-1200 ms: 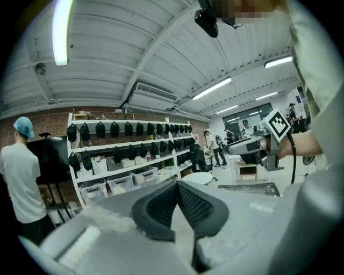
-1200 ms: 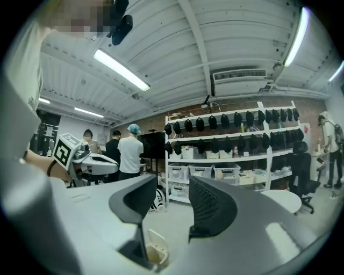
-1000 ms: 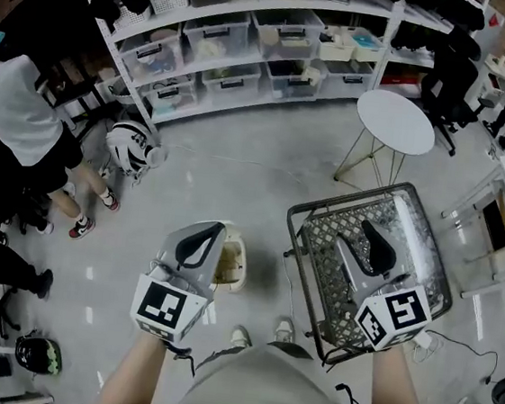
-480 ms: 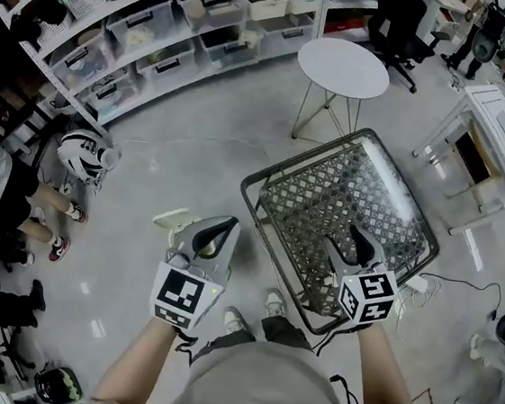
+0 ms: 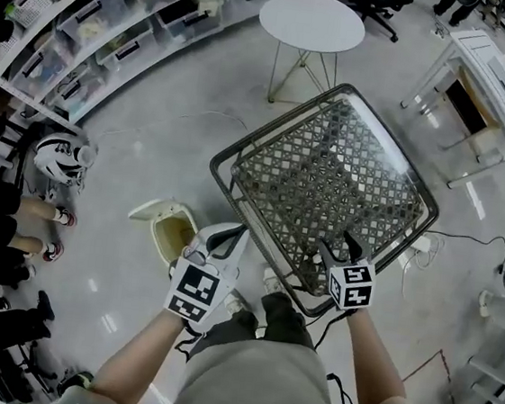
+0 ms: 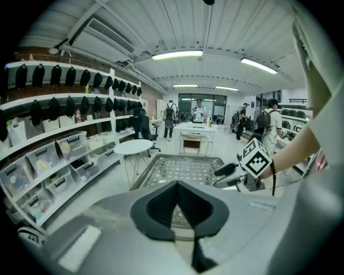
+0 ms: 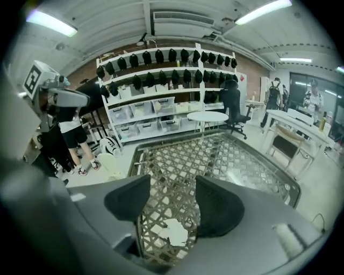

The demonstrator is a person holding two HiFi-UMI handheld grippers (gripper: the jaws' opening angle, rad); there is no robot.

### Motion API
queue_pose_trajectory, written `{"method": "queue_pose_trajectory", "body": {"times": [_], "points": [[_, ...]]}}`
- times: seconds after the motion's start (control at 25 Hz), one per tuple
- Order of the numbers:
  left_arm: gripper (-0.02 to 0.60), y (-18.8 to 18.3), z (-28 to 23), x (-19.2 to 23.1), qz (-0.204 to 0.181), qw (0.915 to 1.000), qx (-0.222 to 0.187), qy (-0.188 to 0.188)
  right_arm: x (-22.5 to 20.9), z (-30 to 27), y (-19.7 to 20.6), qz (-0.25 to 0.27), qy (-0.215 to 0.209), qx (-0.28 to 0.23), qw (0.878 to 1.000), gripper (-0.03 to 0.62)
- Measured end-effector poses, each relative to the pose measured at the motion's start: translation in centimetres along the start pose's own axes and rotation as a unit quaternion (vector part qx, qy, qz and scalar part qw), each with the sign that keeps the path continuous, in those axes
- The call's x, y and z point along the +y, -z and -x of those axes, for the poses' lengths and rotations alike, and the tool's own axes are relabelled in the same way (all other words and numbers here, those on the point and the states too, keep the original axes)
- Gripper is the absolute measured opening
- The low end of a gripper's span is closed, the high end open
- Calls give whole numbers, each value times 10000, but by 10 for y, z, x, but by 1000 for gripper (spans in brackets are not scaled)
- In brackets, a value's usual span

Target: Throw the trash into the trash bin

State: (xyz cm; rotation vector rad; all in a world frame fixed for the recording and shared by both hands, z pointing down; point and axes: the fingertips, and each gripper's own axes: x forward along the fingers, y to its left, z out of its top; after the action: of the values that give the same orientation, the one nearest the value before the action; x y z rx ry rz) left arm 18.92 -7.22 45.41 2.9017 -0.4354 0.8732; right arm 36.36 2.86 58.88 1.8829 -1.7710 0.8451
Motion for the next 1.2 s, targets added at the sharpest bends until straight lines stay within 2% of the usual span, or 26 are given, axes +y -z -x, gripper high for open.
{"method": "queue_pose_trajectory", "body": {"times": [0.28, 0.48, 0.64, 0.88, 1.08, 1.2], "points": [[3, 49, -48, -19, 220, 9975, 575, 341, -14, -32, 78, -626, -50, 734, 9953, 273], [3, 89, -57, -23, 422, 9925, 1096, 342, -6, -46, 116, -143, -163, 1345, 9907, 282], [3, 112, -56, -23, 539, 9887, 1348, 360, -8, -54, 135, -97, -135, 1651, 9861, 273], [3, 132, -48, -18, 644, 9854, 1539, 326, -11, -56, 155, 11, -34, 2073, 9783, 168], [3, 134, -42, -7, 1266, 9815, 1427, 191, -12, -65, 147, 107, 68, 2077, 9781, 94], [3, 123, -37, 1, 1412, 9818, 1268, 69, -13, -63, 123, 89, 131, 1951, 9807, 82]]}}
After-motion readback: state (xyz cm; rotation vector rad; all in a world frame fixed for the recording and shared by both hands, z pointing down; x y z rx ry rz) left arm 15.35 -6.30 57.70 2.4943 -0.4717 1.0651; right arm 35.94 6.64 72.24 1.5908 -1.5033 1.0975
